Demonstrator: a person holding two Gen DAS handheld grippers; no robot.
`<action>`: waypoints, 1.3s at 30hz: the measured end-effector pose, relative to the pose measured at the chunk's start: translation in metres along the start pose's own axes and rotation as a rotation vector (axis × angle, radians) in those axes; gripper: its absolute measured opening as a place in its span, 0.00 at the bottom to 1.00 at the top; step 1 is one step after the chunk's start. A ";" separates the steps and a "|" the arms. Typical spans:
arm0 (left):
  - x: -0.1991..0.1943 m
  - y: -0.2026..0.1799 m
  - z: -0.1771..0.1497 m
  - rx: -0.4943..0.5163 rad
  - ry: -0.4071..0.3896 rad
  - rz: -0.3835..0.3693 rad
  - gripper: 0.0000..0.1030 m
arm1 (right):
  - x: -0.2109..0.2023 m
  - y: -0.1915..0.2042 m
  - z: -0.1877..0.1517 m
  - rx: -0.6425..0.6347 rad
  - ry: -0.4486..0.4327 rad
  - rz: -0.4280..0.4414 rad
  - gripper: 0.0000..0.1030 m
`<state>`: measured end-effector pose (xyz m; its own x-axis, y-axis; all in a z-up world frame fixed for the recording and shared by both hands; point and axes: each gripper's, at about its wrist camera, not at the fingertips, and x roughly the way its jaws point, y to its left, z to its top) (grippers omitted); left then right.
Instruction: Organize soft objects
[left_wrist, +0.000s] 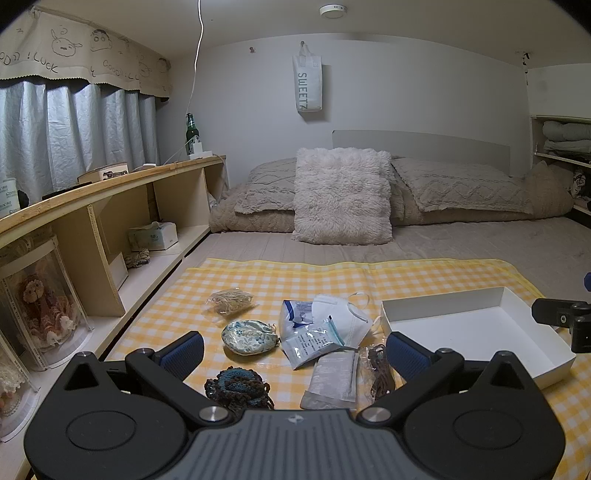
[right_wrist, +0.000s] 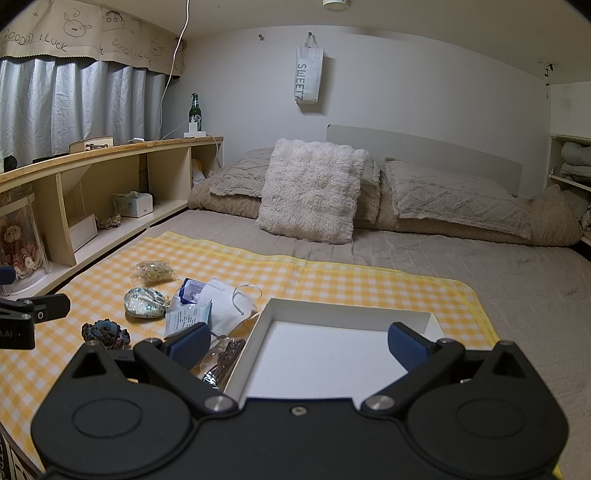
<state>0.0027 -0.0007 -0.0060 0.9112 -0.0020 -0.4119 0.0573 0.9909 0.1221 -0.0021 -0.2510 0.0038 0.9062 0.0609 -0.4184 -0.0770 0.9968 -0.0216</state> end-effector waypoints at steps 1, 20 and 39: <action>0.000 0.000 0.000 0.000 0.000 0.000 1.00 | 0.000 0.000 0.000 0.000 0.000 0.000 1.00; -0.002 -0.002 -0.005 -0.016 0.007 0.030 1.00 | 0.001 0.000 0.004 0.044 0.017 0.039 1.00; 0.039 0.033 0.058 -0.028 -0.053 0.064 1.00 | 0.057 0.003 0.082 0.021 0.022 0.100 1.00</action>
<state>0.0641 0.0239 0.0345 0.9332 0.0546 -0.3552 -0.0121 0.9926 0.1208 0.0833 -0.2401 0.0545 0.8853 0.1593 -0.4369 -0.1576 0.9867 0.0404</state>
